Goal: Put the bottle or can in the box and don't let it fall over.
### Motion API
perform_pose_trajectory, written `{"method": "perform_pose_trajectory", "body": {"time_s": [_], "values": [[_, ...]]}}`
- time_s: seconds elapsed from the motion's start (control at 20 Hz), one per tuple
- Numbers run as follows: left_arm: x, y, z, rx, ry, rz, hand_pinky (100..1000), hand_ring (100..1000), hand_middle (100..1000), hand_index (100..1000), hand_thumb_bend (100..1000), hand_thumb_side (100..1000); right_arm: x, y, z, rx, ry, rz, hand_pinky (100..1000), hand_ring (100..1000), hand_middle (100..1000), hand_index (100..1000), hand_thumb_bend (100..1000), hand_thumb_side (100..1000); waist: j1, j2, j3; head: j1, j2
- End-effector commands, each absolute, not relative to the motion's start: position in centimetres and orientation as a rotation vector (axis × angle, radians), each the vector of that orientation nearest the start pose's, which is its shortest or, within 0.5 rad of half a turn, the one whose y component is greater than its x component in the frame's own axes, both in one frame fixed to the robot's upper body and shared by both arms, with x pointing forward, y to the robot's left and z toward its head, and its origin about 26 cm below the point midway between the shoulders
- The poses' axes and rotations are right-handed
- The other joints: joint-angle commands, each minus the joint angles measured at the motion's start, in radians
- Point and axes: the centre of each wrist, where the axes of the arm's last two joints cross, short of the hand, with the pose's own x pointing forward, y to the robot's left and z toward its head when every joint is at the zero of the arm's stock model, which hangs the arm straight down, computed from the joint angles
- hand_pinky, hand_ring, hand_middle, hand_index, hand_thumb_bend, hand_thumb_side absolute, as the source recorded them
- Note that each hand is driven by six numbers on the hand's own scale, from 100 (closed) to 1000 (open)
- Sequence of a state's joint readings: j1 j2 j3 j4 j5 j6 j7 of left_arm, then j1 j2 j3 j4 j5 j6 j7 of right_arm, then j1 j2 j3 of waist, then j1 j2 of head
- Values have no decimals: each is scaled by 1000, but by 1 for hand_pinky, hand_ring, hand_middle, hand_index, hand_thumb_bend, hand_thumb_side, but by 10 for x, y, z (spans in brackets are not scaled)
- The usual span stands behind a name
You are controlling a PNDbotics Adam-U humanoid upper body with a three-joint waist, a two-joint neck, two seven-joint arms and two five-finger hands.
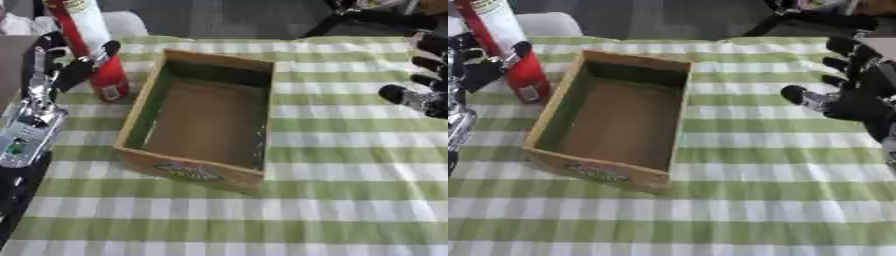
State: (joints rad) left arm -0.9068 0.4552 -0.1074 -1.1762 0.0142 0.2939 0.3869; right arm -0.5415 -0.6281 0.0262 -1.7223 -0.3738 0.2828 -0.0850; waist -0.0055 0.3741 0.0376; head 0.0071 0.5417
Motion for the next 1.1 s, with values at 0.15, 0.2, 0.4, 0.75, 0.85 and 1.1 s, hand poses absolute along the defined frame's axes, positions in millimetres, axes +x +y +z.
{"method": "perform_pose_trajectory", "body": {"time_s": [0.15,0.2,0.4,0.75,0.85,1.1], "values": [[455,266,261,640,-1868,-60,894,876,789,860,871,454,352,-309,263,-158,-1967,314,953,1000,991,966,673,100,1,-17,-2,2,-12],[456,266,261,649,-1868,-58,894,876,788,860,872,454,352,-309,263,-157,-1967,314,953,1000,991,966,673,100,1,-17,-2,3,-12],[457,265,263,676,-1869,-49,889,872,782,859,877,454,352,-309,263,-156,-1967,314,953,1000,990,965,674,100,1,-16,-5,4,-16],[460,262,266,683,-1881,-30,877,862,770,853,866,440,352,-308,263,-154,-1967,317,952,1000,990,965,674,100,1,-12,-10,7,-21],[461,261,266,689,-1875,-19,875,861,768,855,858,436,353,-307,264,-151,-1968,318,952,1000,989,964,674,100,1,-11,-12,8,-21],[465,260,265,688,-1868,3,870,856,762,855,831,425,353,-307,264,-148,-1968,319,952,1000,988,964,672,100,1,-7,-17,12,-24]]}}
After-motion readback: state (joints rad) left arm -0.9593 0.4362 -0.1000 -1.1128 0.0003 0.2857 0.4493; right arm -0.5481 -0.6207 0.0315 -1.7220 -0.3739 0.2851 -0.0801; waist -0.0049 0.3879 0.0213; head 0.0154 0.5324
